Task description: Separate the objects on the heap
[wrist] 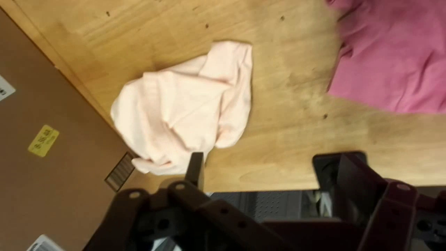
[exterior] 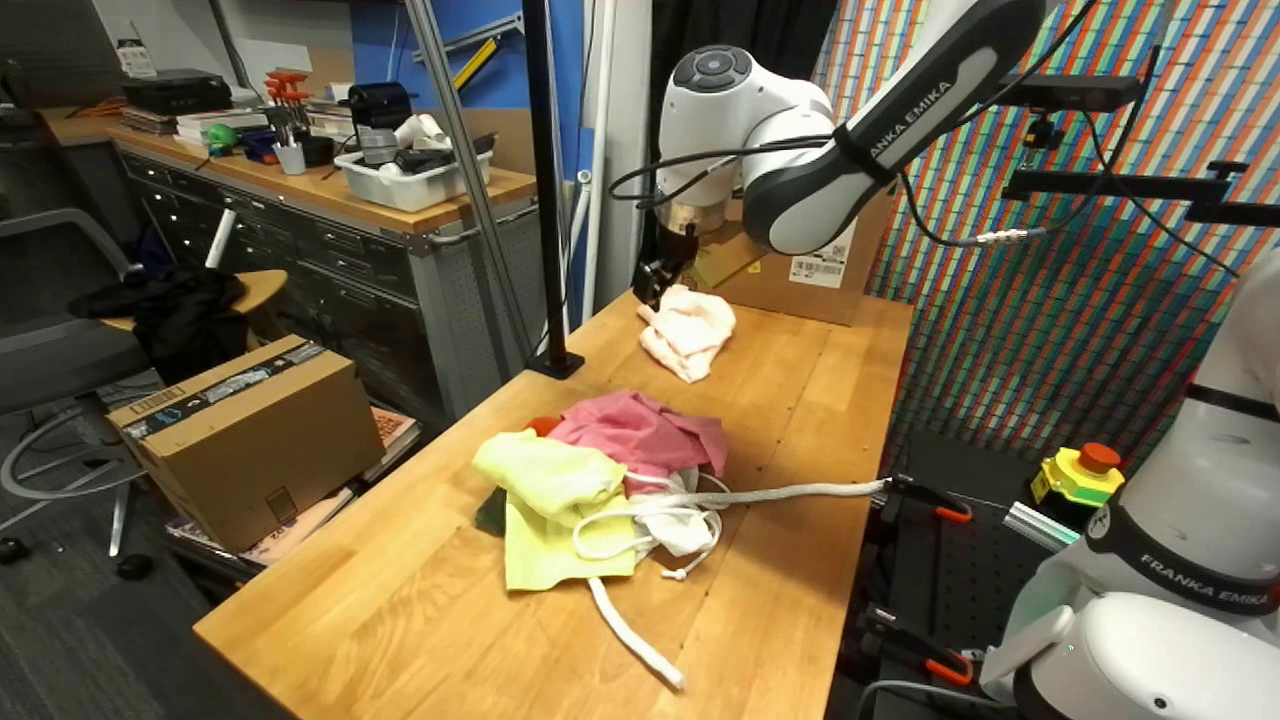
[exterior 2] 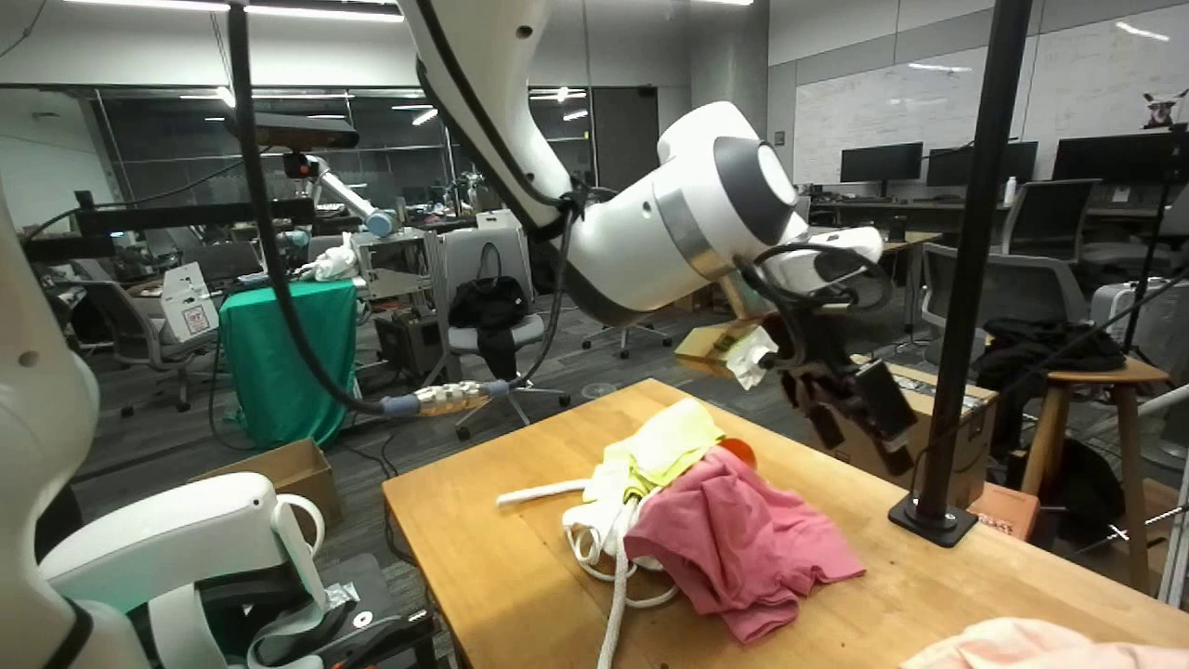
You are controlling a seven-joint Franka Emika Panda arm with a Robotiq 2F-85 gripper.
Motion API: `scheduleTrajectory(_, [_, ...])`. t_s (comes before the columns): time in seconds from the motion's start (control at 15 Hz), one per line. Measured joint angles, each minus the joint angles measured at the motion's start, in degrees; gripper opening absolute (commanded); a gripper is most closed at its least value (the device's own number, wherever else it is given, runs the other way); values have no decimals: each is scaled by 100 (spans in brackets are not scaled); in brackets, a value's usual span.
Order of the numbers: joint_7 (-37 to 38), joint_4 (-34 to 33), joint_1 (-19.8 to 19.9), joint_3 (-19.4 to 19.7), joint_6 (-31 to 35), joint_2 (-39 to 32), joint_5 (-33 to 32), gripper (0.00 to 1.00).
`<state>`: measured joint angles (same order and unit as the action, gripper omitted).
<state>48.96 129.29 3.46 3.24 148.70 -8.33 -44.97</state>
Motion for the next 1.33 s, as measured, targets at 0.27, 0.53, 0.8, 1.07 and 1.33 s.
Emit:
scheduleTrajectory(0.27, [-1269, 573, -241, -258, 19, 103, 953, 100])
scheduleTrajectory(0.53, [-2768, 845, -430, -496, 10, 84, 1995, 100])
scheduleTrajectory(0.8, [-4476, 865, -493, -758, -65, -22, 3114, 100])
scheduleTrajectory(1.07, [-5869, 701, -494, -909, -276, -305, 3797, 100])
scheduleTrajectory(1.33, [-6042, 414, -493, -851, -254, -712, 3714, 79])
